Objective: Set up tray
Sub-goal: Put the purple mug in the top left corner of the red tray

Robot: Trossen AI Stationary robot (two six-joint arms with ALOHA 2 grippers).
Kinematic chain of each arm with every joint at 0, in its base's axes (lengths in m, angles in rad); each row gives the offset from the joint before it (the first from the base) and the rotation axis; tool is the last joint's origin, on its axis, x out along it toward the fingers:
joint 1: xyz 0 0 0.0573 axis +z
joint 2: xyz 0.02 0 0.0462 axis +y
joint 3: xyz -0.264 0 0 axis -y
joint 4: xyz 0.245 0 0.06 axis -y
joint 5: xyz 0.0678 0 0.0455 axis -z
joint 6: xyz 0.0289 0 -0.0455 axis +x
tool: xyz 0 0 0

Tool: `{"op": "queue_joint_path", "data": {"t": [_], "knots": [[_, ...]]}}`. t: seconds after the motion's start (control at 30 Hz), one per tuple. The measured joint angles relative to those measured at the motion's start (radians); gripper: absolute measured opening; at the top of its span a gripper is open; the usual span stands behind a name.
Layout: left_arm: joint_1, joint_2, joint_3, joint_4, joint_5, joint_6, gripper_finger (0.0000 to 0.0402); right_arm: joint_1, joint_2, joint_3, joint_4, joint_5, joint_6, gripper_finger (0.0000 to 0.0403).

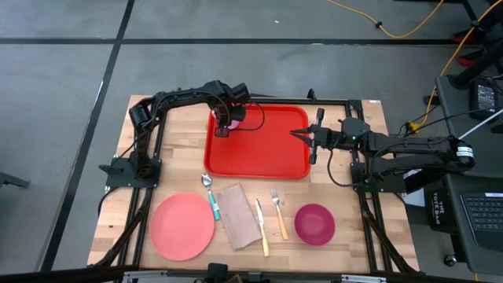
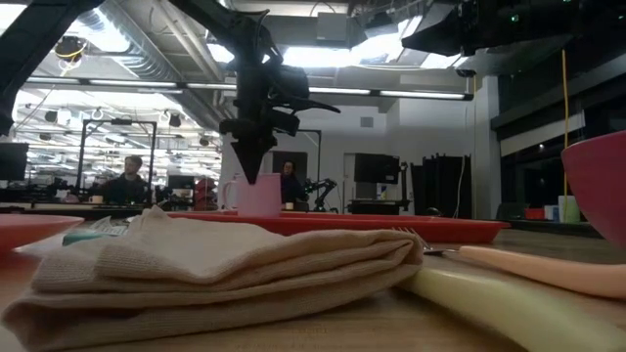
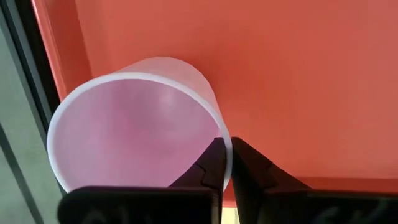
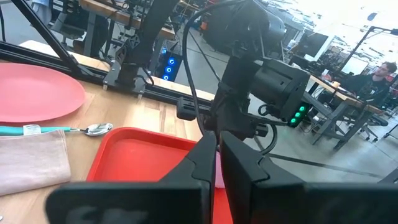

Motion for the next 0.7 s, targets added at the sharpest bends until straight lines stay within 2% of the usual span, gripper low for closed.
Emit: {"op": "queue_joint_path", "data": {"t": [0.43,0.7], "knots": [[-0.002,0.000,-0.001,0.010,0.009,-0.010,0.0020,0.000,0.000,0.000,-0.002,0.000,0.000,0.0029],[-0.002,0.002,0.011,0.007,0.009,-0.015,0.0049,0.000,0.000,0.000,-0.003,0.000,0.000,0.0029]]}}
